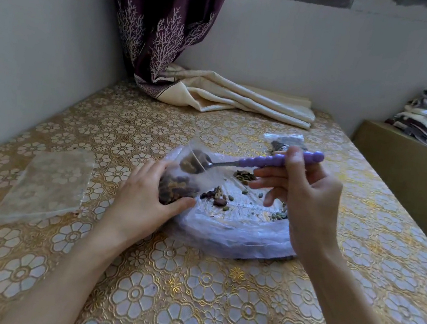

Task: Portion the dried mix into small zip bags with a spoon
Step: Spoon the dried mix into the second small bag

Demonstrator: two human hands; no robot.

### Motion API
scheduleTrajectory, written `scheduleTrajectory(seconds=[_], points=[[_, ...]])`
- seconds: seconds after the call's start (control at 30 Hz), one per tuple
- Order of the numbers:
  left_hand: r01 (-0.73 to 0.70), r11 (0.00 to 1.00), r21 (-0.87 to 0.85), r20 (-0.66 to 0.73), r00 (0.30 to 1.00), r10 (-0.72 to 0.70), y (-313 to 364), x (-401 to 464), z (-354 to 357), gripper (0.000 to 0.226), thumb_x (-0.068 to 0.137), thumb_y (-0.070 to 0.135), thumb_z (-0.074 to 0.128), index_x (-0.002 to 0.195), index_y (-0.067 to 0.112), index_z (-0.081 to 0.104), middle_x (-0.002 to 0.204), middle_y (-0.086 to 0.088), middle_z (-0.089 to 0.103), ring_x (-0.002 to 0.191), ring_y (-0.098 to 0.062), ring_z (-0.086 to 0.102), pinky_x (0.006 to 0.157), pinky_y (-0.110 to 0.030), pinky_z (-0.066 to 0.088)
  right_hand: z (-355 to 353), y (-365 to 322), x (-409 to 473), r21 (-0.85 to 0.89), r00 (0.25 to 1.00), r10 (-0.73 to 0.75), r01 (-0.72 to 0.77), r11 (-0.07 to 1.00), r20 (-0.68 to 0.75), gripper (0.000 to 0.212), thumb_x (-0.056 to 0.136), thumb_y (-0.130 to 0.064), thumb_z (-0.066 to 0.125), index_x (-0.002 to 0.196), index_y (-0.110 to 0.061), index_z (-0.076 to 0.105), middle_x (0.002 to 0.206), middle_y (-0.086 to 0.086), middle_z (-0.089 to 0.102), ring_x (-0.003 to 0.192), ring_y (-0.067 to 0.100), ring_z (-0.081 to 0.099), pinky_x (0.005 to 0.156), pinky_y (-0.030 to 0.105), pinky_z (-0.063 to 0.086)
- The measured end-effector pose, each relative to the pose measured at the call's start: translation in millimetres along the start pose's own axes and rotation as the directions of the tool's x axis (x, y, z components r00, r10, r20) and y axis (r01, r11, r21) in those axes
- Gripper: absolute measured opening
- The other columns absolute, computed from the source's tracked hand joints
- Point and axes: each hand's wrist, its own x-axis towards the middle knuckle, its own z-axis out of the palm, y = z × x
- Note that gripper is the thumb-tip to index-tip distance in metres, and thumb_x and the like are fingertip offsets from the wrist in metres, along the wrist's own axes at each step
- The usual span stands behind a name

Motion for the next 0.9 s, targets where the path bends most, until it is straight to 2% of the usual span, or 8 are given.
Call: scheduleTrajectory(seconds=[0.2,0.3,0.4,0.6,0.67,0.73,0.83,0.9], points=[[0.023,0.992,-0.124,-0.031,0.999,-0.027,-2,0,0,0.065,0.066,0.045,0.075,0.119,0.023,0.047,0.109,0.005,0.056,0.105,-0.018,0.052,0.091,-0.039,0.044,13,2,-12,-0.014,0.980,-0.078,0.082,0.997,0.185,0.025,0.088,-0.020,0.047,0.091,0.003,0.058,0.071,0.000,0.073,0.057,0.020,0.068,0.041,0.024,0.047],[0.054,0.979,-0.199,-0.021,0.998,-0.059,-3,-1,-1,0.067,0.061,0.054,0.072,0.116,0.028,0.045,0.108,0.004,0.060,0.101,-0.016,0.056,0.082,-0.031,0.045,8,2,-11,-0.015,0.974,-0.085,0.090,0.996,0.208,0.017,0.092,-0.013,0.051,0.095,0.001,0.060,0.075,0.002,0.073,0.061,0.021,0.068,0.043,0.024,0.046],[0.079,0.957,-0.278,-0.016,0.996,-0.087,-2,0,-1,0.060,0.057,0.057,0.067,0.108,0.031,0.047,0.105,0.007,0.061,0.095,-0.010,0.057,0.070,-0.016,0.041,3,2,-8,0.016,0.981,-0.090,0.089,0.996,0.171,0.017,0.090,-0.008,0.046,0.095,0.000,0.060,0.081,0.008,0.074,0.061,0.024,0.067,0.045,0.024,0.045],[0.083,0.892,-0.445,-0.082,0.988,-0.133,1,0,-4,0.044,0.056,0.057,0.062,0.093,0.035,0.052,0.088,0.021,0.059,0.073,0.019,0.056,0.056,-0.004,0.043,-13,3,4,0.121,0.997,-0.044,0.051,0.991,-0.060,0.026,0.099,-0.010,0.039,0.089,-0.005,0.062,0.076,0.009,0.072,0.053,0.018,0.063,0.043,0.021,0.043],[0.071,0.884,-0.461,-0.120,0.983,-0.141,0,0,-3,0.036,0.060,0.054,0.063,0.089,0.036,0.052,0.085,0.019,0.061,0.071,0.018,0.057,0.055,-0.004,0.044,-20,6,7,0.058,0.987,-0.051,0.061,0.996,-0.151,0.030,0.099,-0.013,0.040,0.082,-0.009,0.064,0.069,0.007,0.071,0.049,0.016,0.061,0.042,0.021,0.044],[0.066,0.886,-0.459,-0.169,0.973,-0.160,-1,-1,-3,0.033,0.062,0.055,0.062,0.087,0.038,0.052,0.083,0.019,0.061,0.072,0.016,0.057,0.055,-0.004,0.043,-27,12,8,-0.088,0.975,-0.076,0.059,0.994,-0.207,0.031,0.099,-0.017,0.043,0.080,-0.002,0.063,0.062,0.005,0.069,0.046,0.017,0.061,0.041,0.023,0.044],[0.054,0.893,-0.447,-0.222,0.960,-0.170,-5,0,-3,0.027,0.067,0.052,0.063,0.088,0.039,0.052,0.082,0.018,0.062,0.073,0.015,0.057,0.055,-0.002,0.040,-33,22,8,-0.334,0.977,-0.103,0.036,0.942,-0.185,0.032,0.096,-0.023,0.046,0.075,-0.005,0.062,0.057,0.000,0.067,0.045,0.018,0.061,0.045,0.027,0.043],[0.046,0.899,-0.436,-0.230,0.960,-0.161,-8,0,-2,0.025,0.071,0.047,0.065,0.090,0.037,0.054,0.084,0.014,0.063,0.074,0.012,0.057,0.055,-0.002,0.040,-33,24,8,-0.412,0.986,-0.085,0.018,0.911,-0.144,0.033,0.095,-0.026,0.047,0.069,-0.010,0.062,0.058,-0.003,0.068,0.044,0.016,0.060,0.048,0.025,0.042]])
